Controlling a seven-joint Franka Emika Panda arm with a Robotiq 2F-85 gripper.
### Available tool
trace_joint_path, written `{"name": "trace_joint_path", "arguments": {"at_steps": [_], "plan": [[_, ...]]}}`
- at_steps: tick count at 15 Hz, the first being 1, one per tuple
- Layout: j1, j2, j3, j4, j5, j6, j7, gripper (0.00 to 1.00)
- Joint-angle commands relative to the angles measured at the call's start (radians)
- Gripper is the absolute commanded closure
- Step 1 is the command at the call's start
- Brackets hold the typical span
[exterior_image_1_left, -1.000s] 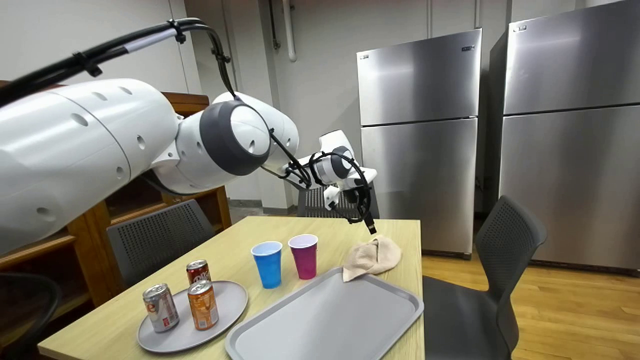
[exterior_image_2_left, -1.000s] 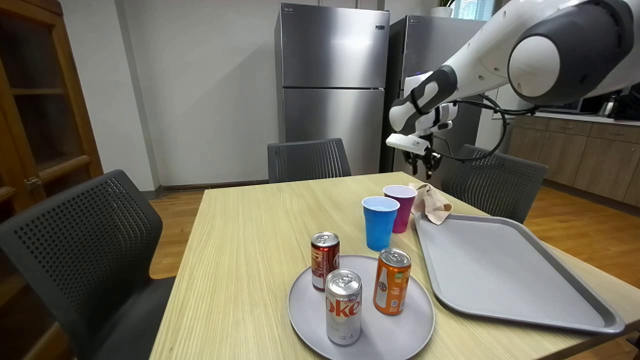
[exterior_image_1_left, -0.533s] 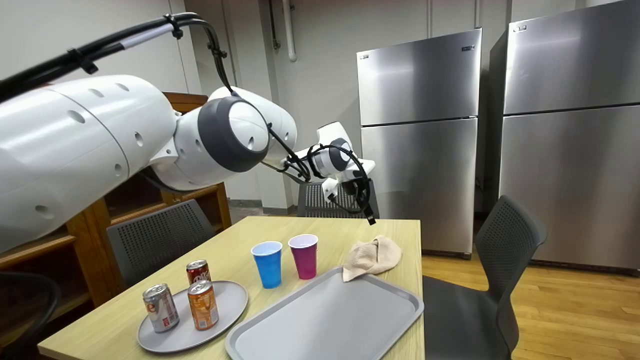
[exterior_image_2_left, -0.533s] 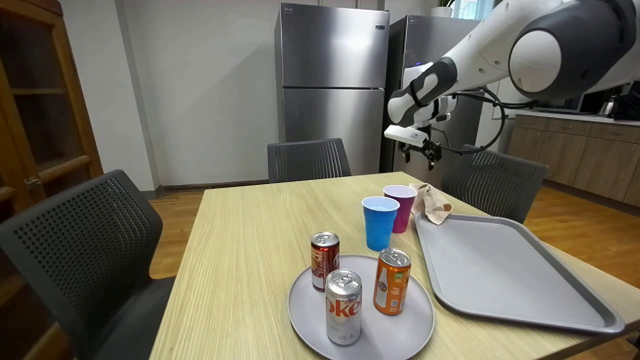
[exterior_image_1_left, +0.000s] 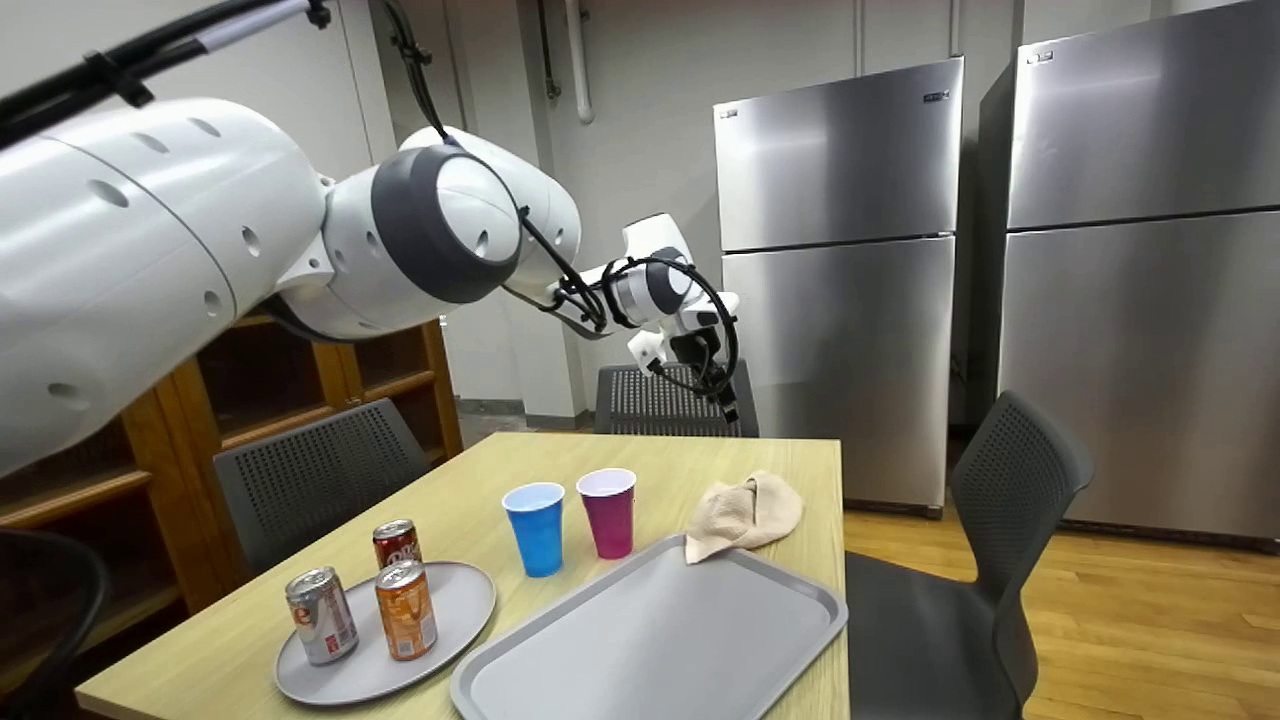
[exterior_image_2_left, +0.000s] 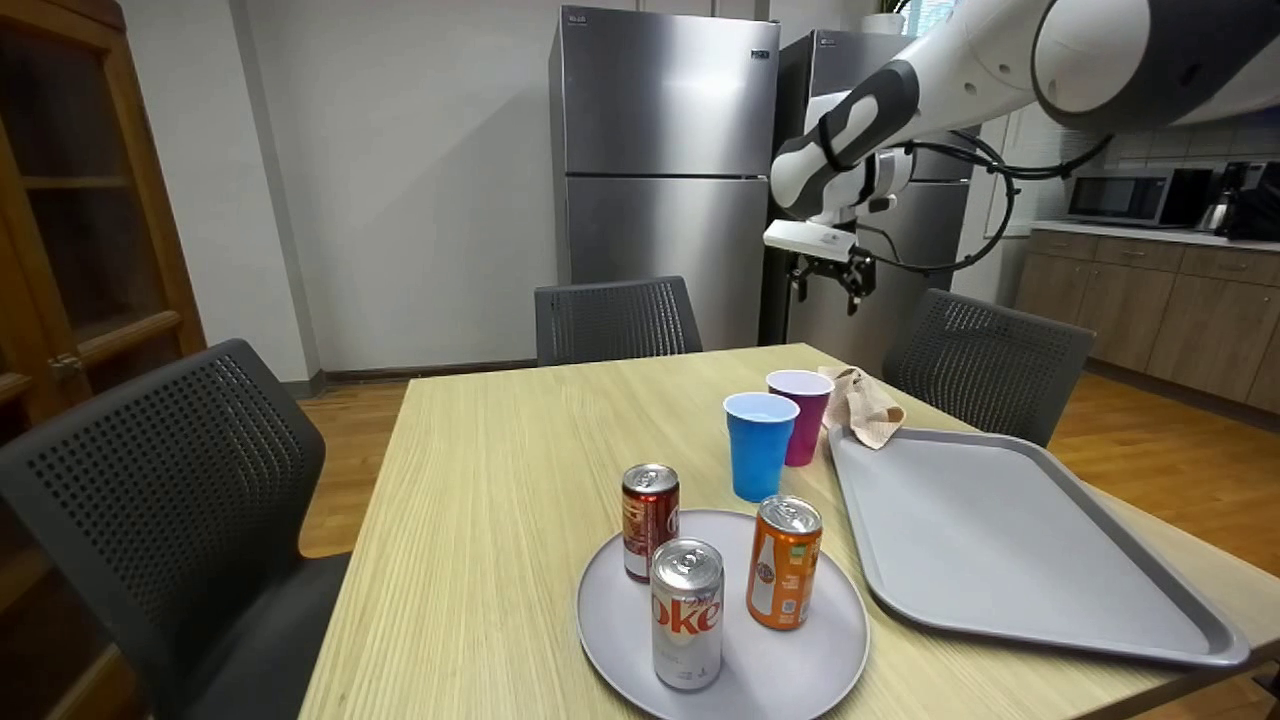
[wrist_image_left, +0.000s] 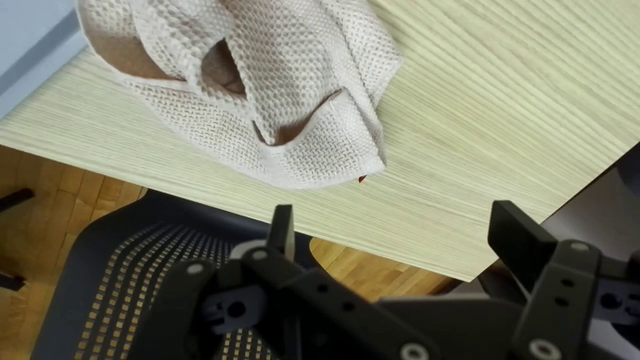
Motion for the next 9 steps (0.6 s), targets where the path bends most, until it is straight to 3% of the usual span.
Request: {"name": "trace_joint_path", "arguments": {"at_steps": [1, 9], "plan": [[0.017, -0.158, 0.033, -0.208, 0.001, 0.034, -0.102, 0.0], [0.062, -0.395, 0.048, -0.526, -0.033, 0.052, -0.245, 0.0]]}}
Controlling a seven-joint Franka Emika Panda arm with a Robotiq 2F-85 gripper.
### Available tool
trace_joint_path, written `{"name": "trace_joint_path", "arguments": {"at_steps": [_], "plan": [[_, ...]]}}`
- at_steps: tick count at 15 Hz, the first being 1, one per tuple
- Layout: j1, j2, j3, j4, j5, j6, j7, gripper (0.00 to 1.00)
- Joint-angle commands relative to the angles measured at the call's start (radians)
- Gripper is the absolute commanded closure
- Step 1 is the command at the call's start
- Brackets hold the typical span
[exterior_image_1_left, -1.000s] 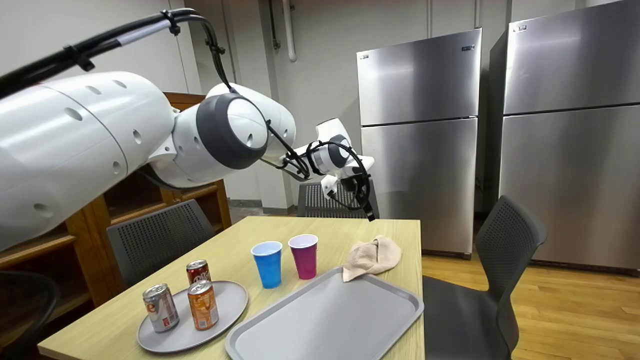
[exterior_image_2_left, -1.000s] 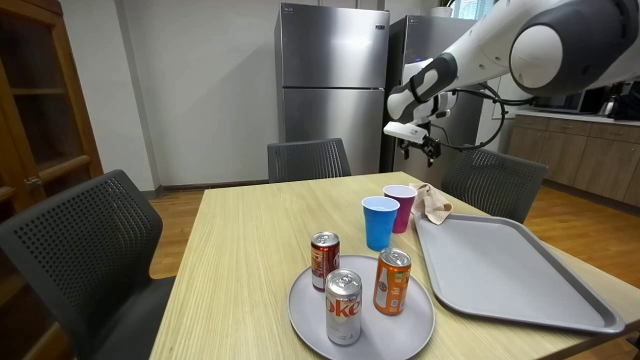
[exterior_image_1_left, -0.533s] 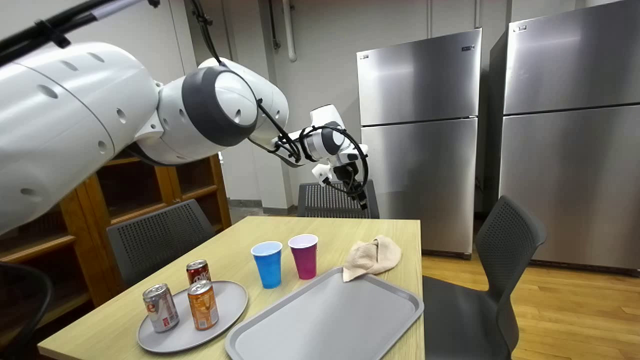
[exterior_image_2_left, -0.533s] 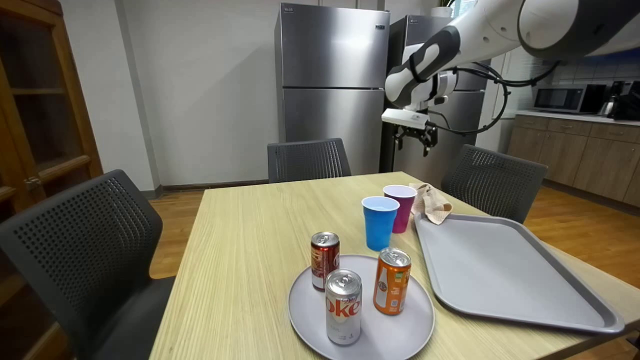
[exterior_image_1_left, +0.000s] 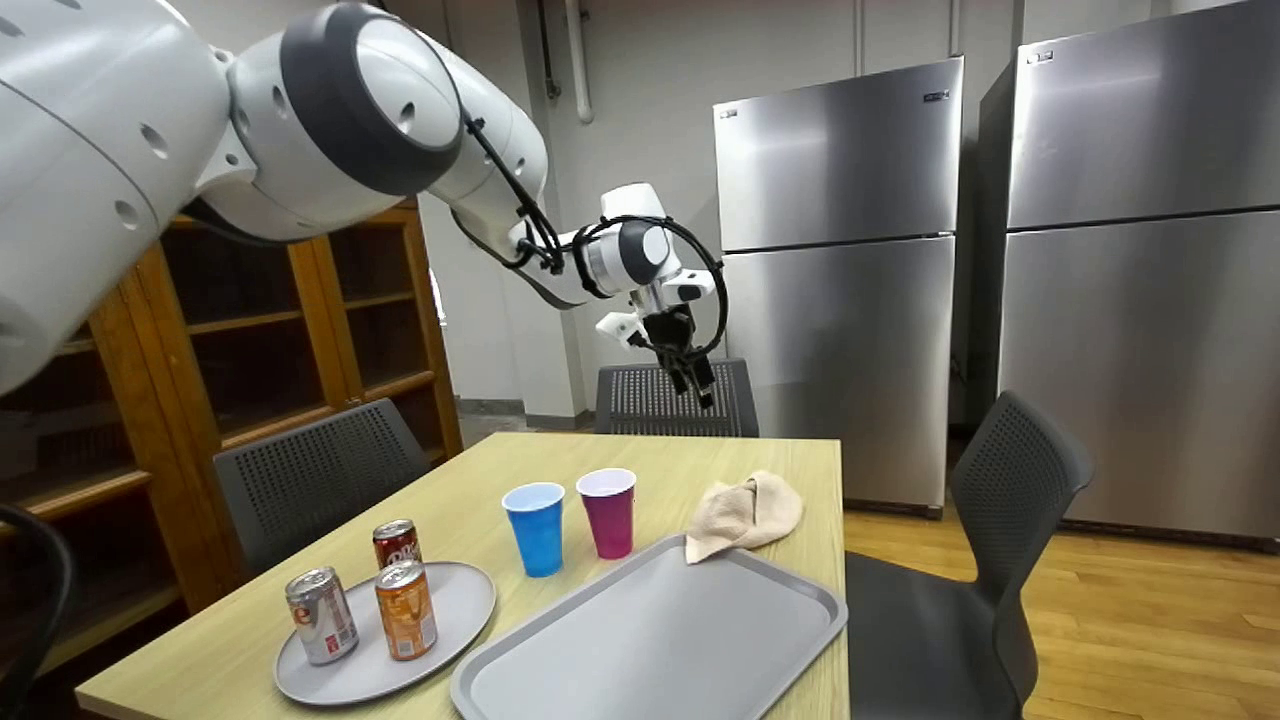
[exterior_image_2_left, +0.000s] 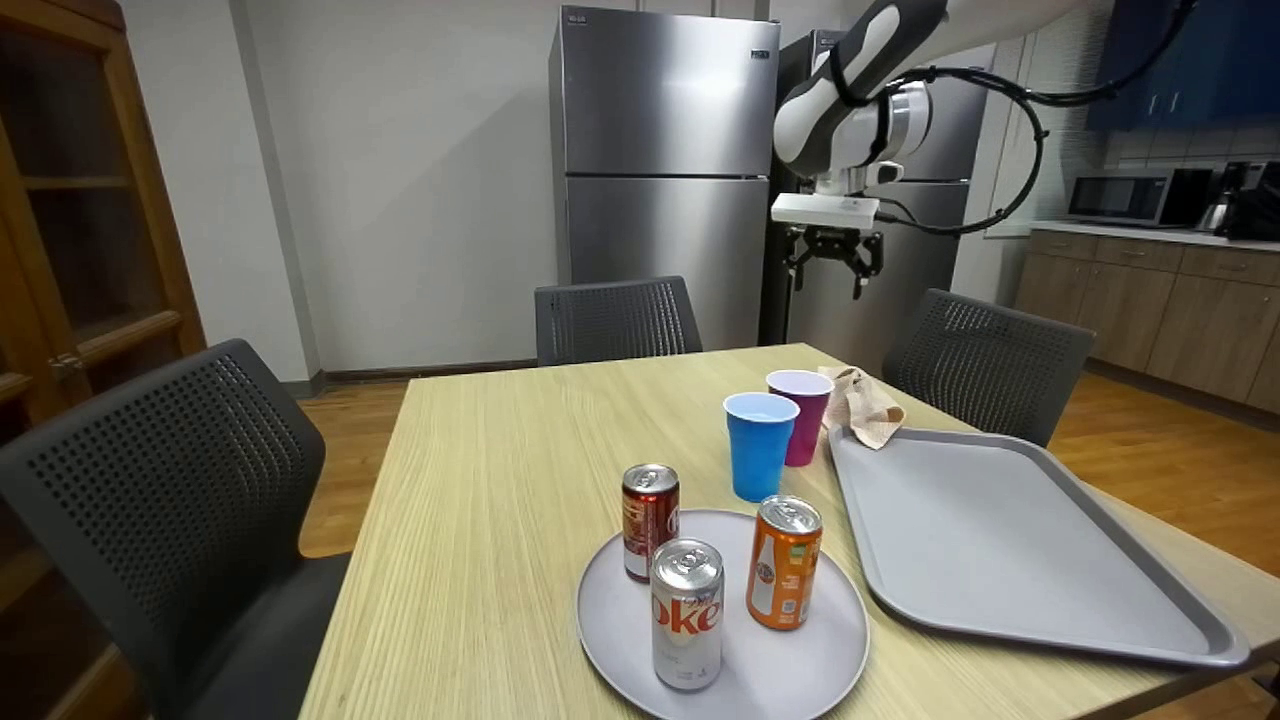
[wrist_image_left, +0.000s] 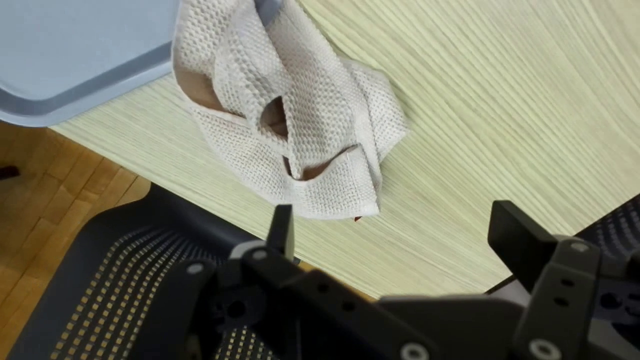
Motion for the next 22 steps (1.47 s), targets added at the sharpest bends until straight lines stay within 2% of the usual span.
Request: {"name": "trace_joint_path", "arguments": {"at_steps": [1, 7, 12, 18, 22], "plan": [[0.032, -0.171, 0.011, -0.235, -0.032, 0.04, -0.073, 0.0], [0.097, -0.363, 0.006, -0.508, -0.121, 0.13, -0.108, 0.0], [0.148, -0.511, 0.009, -0.727, -0.244, 0.228, -0.084, 0.0], [0.157, -0.664, 0.072, -0.946, -0.336, 0.349, -0.128, 0.0], [0.143, -0.747, 0.136, -1.055, -0.303, 0.406, -0.211, 0.0]]}}
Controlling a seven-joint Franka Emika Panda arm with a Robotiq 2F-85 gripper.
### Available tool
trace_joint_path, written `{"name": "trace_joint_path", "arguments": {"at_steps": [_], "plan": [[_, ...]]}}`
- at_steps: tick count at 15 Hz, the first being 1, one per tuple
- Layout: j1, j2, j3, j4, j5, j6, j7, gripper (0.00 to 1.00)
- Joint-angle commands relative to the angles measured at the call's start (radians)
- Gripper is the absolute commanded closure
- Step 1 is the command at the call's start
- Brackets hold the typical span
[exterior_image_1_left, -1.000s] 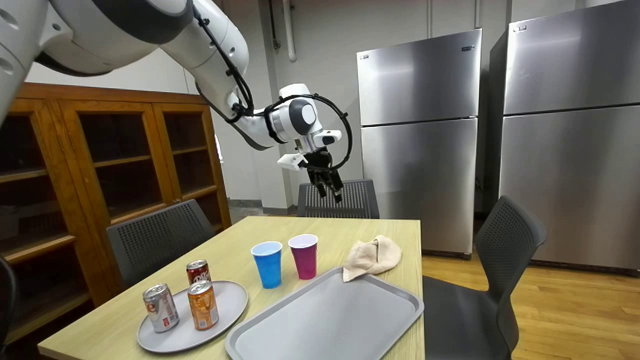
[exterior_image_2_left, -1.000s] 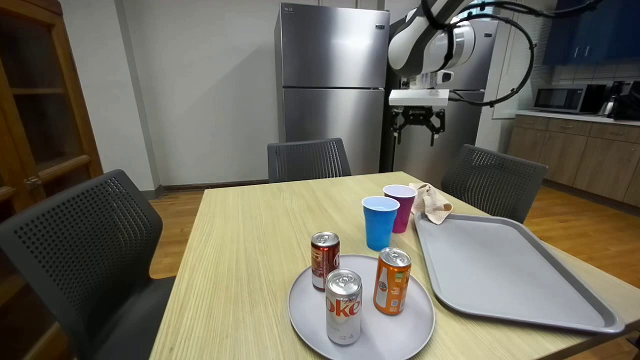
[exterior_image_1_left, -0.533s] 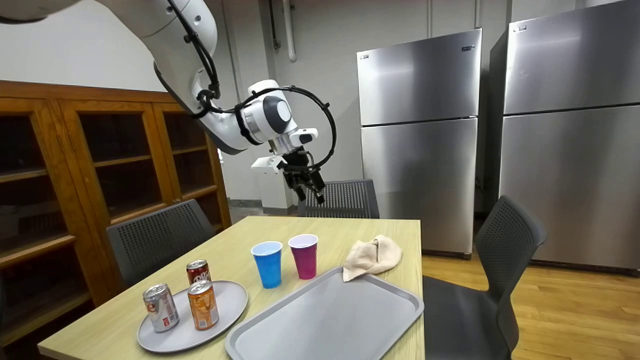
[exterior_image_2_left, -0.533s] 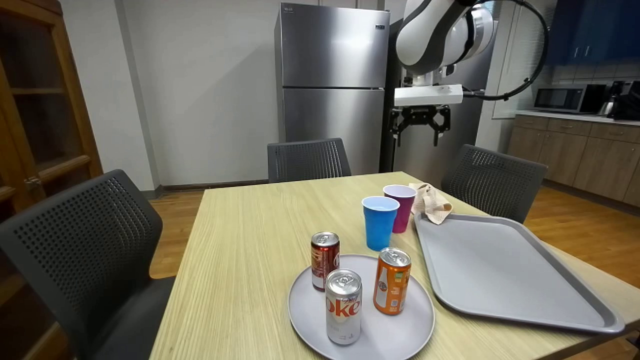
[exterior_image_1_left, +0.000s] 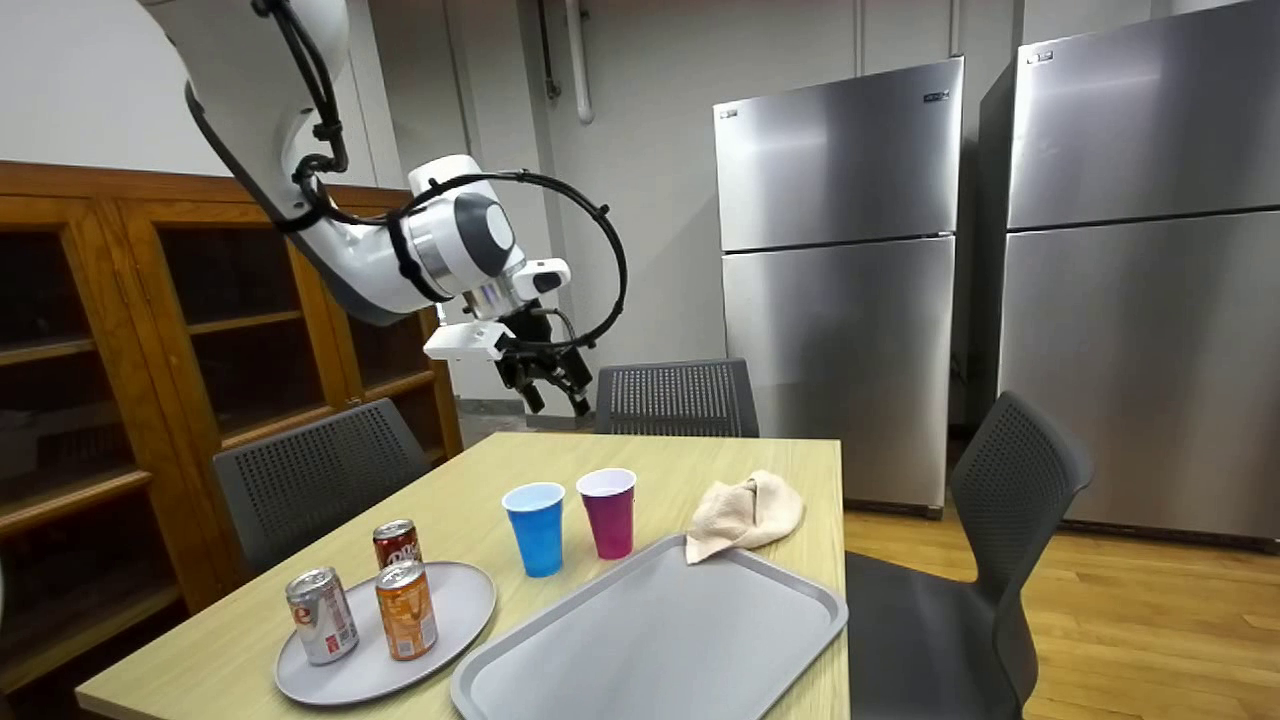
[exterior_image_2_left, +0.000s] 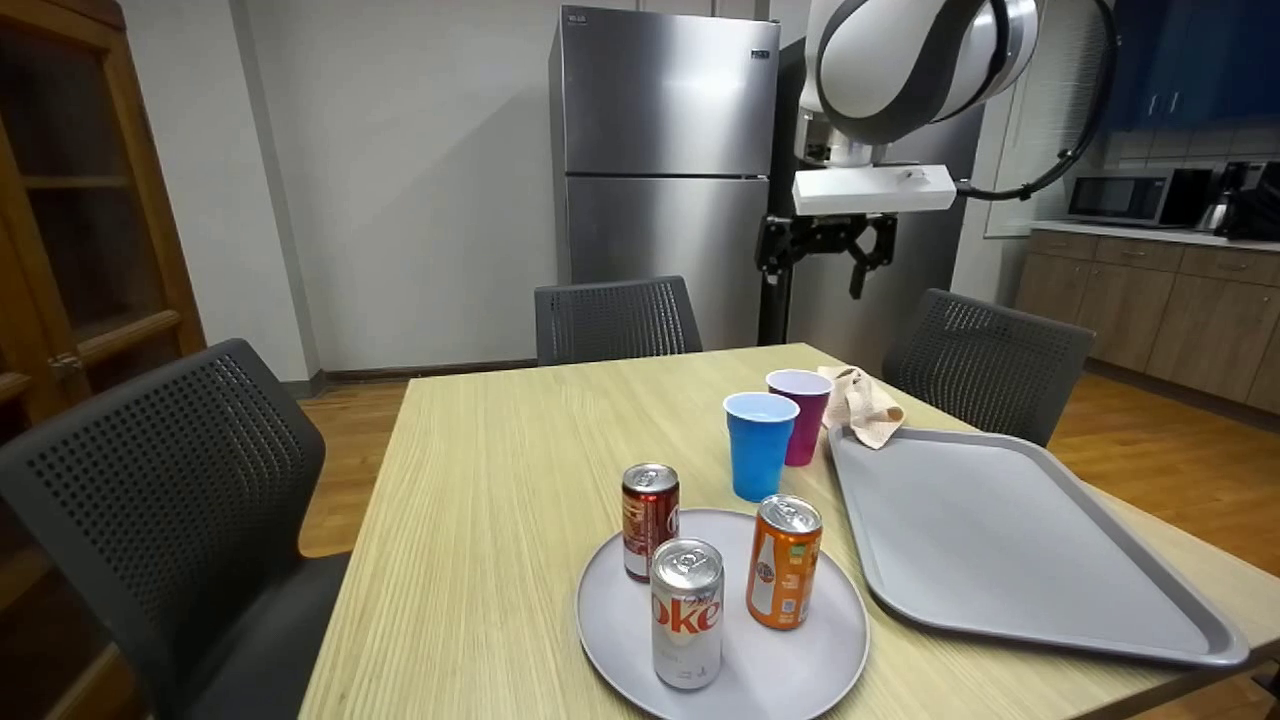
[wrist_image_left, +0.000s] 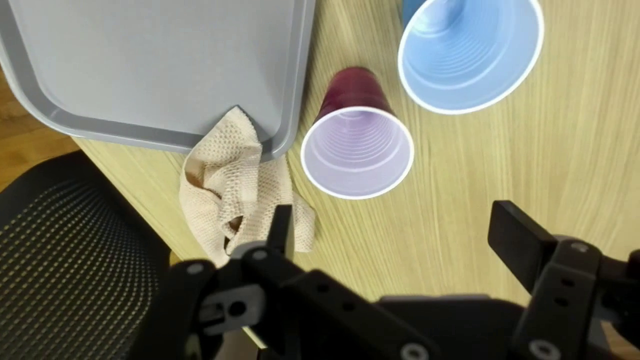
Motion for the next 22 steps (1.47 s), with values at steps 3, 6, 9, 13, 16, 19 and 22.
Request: {"name": "trace_joint_path", "arguments": {"at_steps": [3, 6, 9, 13, 16, 19, 22], "plan": [[-0.023, -0.146, 0.091, -0.166, 0.051, 0.057, -0.16, 0.0], [-0.021, -0.181, 0.136, -0.212, 0.116, 0.062, -0.265, 0.0], [-0.014, -0.196, 0.174, -0.234, 0.2, 0.045, -0.376, 0.0], [-0.003, -0.188, 0.219, -0.232, 0.305, 0.012, -0.506, 0.0], [0.005, -0.181, 0.248, -0.224, 0.364, -0.003, -0.579, 0.0], [0.01, -0.17, 0.273, -0.219, 0.385, -0.005, -0.602, 0.0], [0.002, -0.156, 0.273, -0.218, 0.358, 0.02, -0.567, 0.0]]}}
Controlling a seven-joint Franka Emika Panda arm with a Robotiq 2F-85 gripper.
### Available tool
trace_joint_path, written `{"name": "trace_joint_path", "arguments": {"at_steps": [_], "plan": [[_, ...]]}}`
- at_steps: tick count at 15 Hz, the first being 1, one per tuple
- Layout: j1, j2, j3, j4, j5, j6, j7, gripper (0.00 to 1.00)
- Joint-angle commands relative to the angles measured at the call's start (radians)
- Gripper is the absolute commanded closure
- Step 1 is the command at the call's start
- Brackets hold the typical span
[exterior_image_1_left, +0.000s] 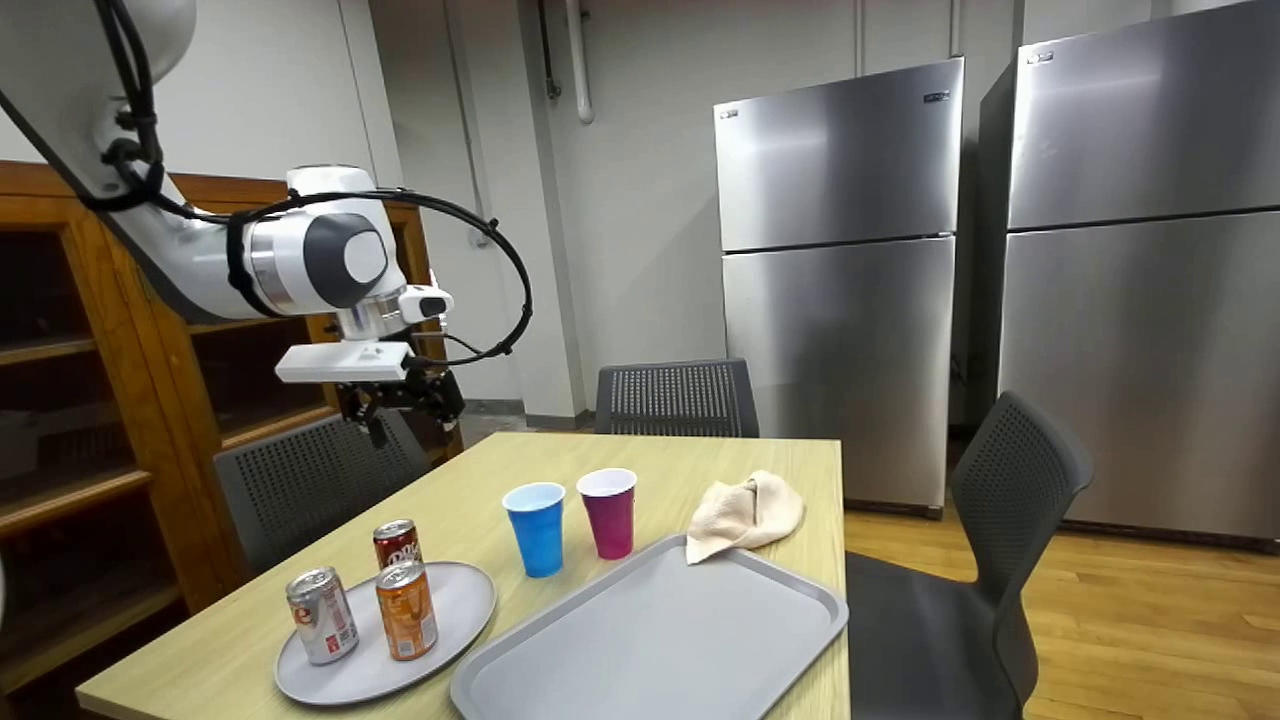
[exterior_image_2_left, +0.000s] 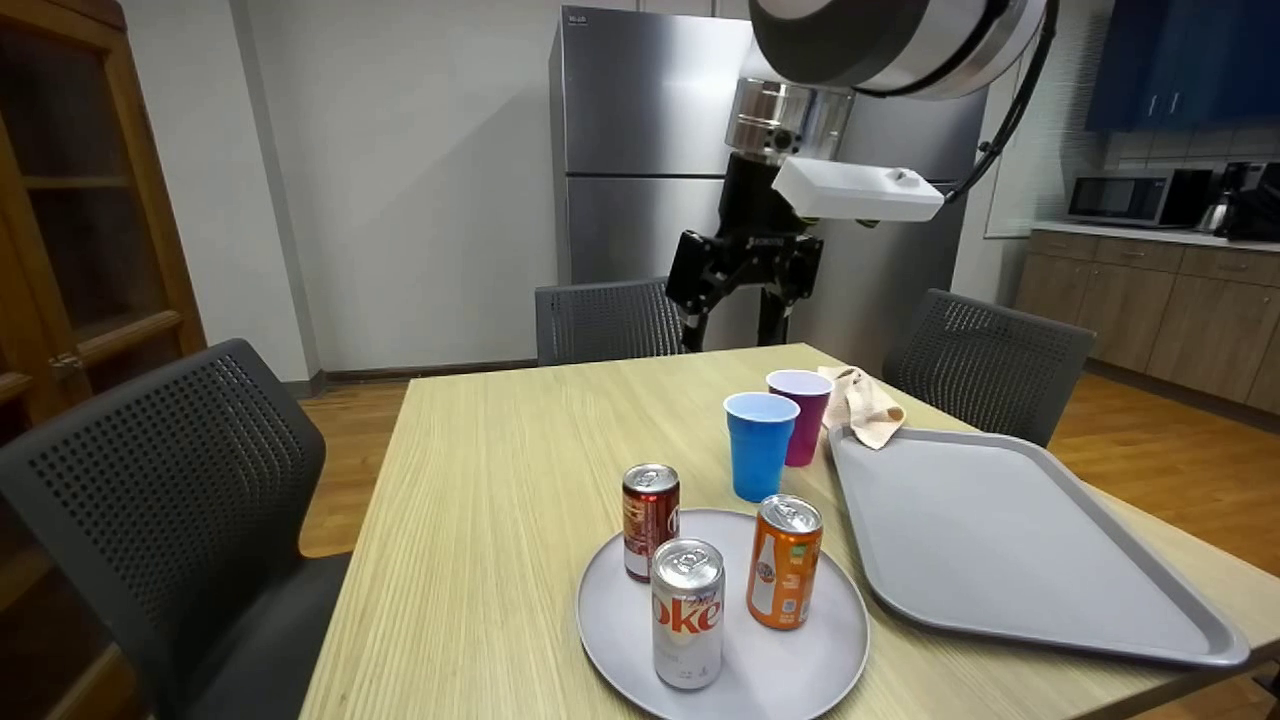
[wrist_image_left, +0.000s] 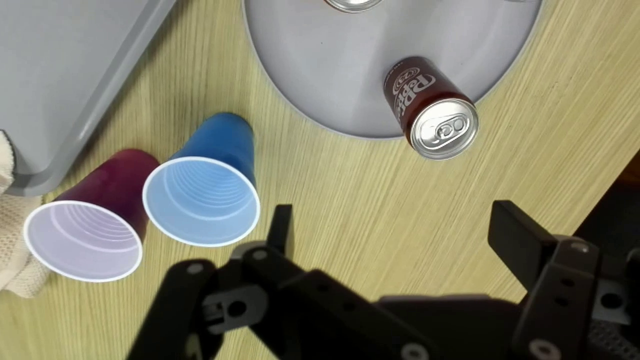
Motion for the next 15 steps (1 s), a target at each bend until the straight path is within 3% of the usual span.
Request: {"name": "trace_joint_path", "arguments": {"at_steps": [1, 15], "plan": [[-0.004, 0.001, 0.004, 0.001, 0.001, -0.003, -0.002, 0.0], [0.032, 0.073, 0.053, 0.056, 0.0, 0.024, -0.104, 0.0]]}}
